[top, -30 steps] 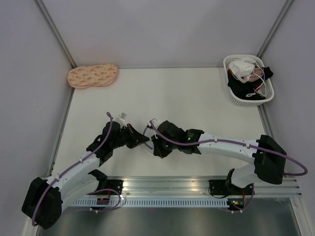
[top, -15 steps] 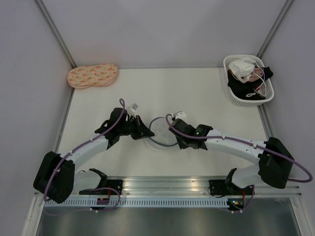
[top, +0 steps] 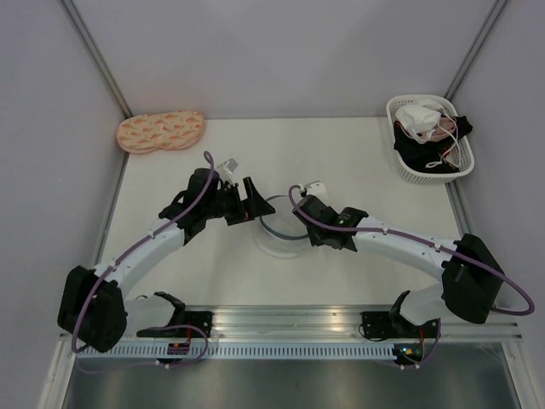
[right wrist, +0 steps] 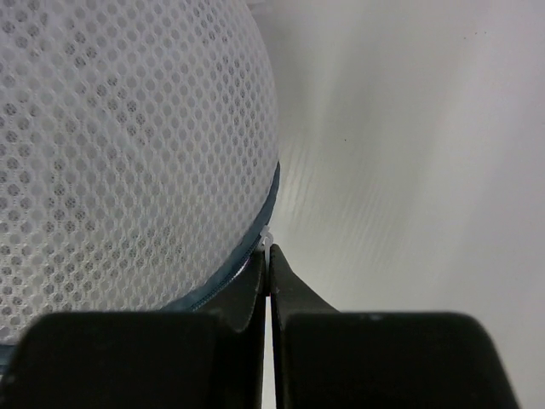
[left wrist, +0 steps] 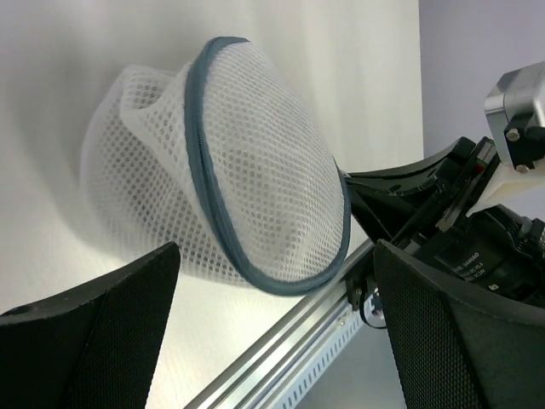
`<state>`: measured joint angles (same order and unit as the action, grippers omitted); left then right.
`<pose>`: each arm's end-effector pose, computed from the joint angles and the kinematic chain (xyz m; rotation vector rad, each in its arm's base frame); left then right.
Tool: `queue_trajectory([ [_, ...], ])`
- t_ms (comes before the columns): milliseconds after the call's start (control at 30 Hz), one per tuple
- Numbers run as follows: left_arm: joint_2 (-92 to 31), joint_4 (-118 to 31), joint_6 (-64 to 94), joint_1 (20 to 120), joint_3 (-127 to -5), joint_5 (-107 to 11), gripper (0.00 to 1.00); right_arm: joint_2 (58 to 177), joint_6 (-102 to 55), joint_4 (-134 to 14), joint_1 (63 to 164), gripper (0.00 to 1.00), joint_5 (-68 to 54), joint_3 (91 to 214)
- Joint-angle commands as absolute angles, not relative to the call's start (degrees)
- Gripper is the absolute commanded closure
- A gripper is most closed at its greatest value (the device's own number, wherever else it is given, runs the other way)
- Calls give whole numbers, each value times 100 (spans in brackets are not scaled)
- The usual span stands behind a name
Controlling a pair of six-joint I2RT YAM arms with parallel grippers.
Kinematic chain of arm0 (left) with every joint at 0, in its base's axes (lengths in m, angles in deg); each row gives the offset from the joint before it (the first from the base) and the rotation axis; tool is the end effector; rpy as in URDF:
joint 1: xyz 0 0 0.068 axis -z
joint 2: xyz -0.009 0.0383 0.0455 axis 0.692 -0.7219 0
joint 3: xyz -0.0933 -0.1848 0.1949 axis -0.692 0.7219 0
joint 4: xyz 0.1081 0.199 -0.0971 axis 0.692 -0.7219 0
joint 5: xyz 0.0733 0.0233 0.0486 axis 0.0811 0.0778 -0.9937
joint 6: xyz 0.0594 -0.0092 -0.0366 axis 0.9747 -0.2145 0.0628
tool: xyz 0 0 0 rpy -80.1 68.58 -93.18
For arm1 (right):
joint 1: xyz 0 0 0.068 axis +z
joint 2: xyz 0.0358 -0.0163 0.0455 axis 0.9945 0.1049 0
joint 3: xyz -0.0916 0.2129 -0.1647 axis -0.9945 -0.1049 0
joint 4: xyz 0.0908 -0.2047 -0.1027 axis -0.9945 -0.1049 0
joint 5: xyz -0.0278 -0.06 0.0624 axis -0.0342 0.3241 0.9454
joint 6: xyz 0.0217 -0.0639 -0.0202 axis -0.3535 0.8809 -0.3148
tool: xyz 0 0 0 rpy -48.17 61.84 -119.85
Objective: Unzip the laundry bag and remove the bra
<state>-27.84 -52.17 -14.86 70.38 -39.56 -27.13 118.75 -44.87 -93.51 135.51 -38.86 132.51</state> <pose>0.2313 -0.1469 0.2562 0.0174 2.3448 -1.1867 0.1895 0.2011 0.2272 -0.3685 2.4673 0.0137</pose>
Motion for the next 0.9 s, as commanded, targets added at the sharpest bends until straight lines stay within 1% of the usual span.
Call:
queue_trajectory([
  [0,-1808,-6197,-1761,7033,-3844,-4161,2,11549,-4459,-9205,13548,99,-3815,13227],
  [100,-868,-6172,-2349,7042,-3168,-4066,1,11391,-4389,-8837,13566,99,-2850,13060],
  [133,-622,-6154,-2491,7042,-2879,-3996,1,11347,-4371,-8488,13592,99,-2203,12929],
  [167,-271,-6145,-2745,7042,-2754,-3943,1,11250,-4371,-8302,13618,100,-1944,12875],
  [233,21,-5996,-2993,7033,-2421,-3689,0,11180,-4328,-7698,13733,100,-1304,12735],
  [267,109,-5865,-3116,7042,-2306,-3557,0,11162,-4310,-7467,13777,100,-700,12682],
  [367,172,-5083,-3826,7042,-1875,-2924,0,11310,-4327,-6772,13978,99,86,12655],
  [433,-21,-4749,-3969,7051,-1760,-2633,1,11468,-4283,-6770,14180,100,54,12847],
  [600,-320,-4704,-3926,7077,-1804,-2597,2,11855,-4239,-6692,14383,100,53,13033],
  [667,-399,-4642,-3908,7103,-1804,-2659,4,11935,-4231,-6683,14392,100,53,13068],
  [733,-426,-4572,-3908,7121,-1769,-2773,10,11961,-4213,-6674,14410,100,53,13103],
  [767,-478,-4572,-3917,7130,-1743,-2817,15,11979,-4213,-6683,14418,100,53,13112],
  [800,-514,-4259,-3934,7130,-1716,-2835,28,11979,-4196,-6691,14436,100,53,13121],
  [867,-662,-4063,-3961,7139,-1655,-2835,46,11979,-4187,-6718,14445,100,36,13130],
])
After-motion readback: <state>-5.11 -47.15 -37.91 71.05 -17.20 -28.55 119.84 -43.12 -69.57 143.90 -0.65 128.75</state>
